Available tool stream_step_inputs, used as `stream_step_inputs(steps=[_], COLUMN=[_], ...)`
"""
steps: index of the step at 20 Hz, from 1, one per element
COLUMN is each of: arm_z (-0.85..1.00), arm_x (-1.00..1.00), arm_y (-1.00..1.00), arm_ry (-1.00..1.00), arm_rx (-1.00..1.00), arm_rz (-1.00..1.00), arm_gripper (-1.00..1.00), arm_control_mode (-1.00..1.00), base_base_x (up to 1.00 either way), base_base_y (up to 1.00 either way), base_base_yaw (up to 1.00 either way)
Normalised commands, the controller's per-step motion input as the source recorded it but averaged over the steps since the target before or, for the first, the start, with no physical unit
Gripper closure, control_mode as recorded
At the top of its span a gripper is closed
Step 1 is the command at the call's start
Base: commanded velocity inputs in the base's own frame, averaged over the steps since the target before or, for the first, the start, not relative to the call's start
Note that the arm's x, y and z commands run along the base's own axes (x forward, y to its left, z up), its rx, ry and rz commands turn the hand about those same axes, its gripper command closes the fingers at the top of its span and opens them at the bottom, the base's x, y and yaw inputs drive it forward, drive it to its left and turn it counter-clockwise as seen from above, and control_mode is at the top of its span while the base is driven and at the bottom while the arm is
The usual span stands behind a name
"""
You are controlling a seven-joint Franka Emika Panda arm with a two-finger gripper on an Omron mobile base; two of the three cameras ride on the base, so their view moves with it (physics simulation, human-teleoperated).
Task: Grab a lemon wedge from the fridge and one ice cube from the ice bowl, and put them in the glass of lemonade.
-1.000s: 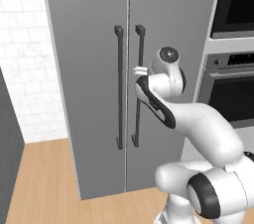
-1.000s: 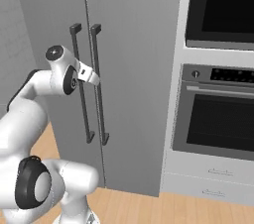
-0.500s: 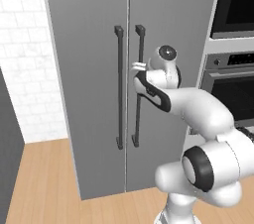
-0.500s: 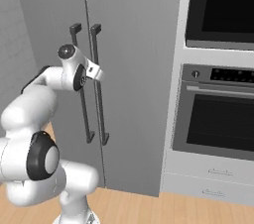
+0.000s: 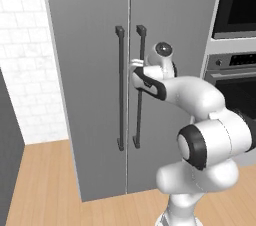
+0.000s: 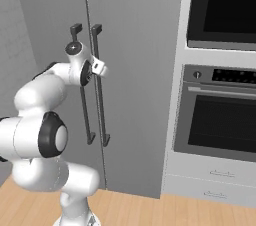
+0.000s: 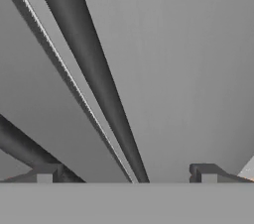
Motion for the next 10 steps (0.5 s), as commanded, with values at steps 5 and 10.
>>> stream_step_inputs(steps=[5,10], arm_z=[-0.18,-0.23], arm_x=[0.4,0.43], arm_y=[0.0,0.0], arm_ry=[0.0,0.0], arm_rx=[0.0,0.0], arm_rz=[0.0,0.0], arm_gripper=[-1.0,-1.0], arm_control_mode=[-1.0,-1.0], base_base_x=[0.0,0.0], base_base_y=[0.0,0.0], base_base_yaw=[0.0,0.0])
